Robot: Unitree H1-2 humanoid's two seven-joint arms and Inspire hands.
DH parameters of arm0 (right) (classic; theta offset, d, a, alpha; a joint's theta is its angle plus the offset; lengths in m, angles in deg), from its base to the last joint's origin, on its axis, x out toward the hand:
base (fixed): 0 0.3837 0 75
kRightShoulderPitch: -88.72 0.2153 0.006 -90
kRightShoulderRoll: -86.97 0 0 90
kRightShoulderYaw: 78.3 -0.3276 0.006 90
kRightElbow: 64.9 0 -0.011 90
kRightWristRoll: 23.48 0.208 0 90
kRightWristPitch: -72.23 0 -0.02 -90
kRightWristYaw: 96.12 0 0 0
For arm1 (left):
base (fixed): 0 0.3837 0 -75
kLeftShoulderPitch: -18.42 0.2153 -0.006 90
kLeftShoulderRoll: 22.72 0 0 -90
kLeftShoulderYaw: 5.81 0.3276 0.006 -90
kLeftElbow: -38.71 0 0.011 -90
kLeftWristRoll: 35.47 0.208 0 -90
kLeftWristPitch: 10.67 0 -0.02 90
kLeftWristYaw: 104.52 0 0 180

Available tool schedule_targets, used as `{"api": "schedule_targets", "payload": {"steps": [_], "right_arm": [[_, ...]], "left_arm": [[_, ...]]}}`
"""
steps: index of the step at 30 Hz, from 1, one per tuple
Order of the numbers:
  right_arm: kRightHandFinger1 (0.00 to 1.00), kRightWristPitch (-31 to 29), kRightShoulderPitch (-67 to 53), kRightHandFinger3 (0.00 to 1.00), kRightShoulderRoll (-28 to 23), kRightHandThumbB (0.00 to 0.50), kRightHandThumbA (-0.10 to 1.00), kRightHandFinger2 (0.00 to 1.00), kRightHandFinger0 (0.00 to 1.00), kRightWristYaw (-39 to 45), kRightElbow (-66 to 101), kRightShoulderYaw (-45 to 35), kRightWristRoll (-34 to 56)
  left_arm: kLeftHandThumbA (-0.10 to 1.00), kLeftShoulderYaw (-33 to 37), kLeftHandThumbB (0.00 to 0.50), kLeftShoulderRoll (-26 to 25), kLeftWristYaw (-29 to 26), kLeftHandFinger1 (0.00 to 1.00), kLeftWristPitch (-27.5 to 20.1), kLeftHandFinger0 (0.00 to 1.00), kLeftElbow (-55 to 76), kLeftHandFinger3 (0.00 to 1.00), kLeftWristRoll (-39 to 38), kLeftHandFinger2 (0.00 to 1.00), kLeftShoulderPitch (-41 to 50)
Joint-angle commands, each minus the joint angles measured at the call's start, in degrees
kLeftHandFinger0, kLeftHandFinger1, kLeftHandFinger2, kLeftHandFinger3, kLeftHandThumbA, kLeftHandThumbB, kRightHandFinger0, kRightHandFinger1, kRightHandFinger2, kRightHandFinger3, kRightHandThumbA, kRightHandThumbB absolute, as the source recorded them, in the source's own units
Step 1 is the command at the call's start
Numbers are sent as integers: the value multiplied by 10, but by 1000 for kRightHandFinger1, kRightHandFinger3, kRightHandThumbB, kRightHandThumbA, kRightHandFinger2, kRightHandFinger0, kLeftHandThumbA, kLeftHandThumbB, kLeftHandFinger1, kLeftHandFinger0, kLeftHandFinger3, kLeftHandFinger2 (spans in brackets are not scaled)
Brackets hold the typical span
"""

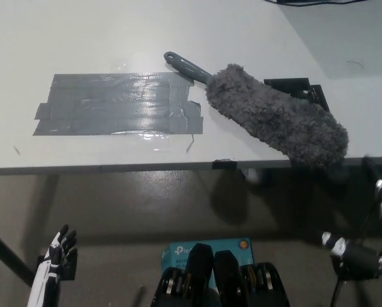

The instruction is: A grey duster is kept infront of the robot in the middle of the table and the robot extends its right arm to grab the duster, picks it up and hands it to a person

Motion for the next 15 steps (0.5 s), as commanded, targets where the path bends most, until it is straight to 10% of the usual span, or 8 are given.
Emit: {"api": "schedule_targets", "payload": {"steps": [1, 15], "right_arm": [[1000, 138, 148, 1000, -67, 393, 1000, 1000, 1000, 72, 45, 0, -95], [1000, 216, 400, 1000, -60, 359, 963, 1000, 1000, 84, -324, 88, -95]], "left_arm": [[1000, -4, 462, -16, 4, 1000, -53, 1000, 4, 1000, 4, 1000, -3], [1000, -3, 480, -14, 5, 1000, -48, 1000, 11, 1000, 2, 1000, -8]]}}
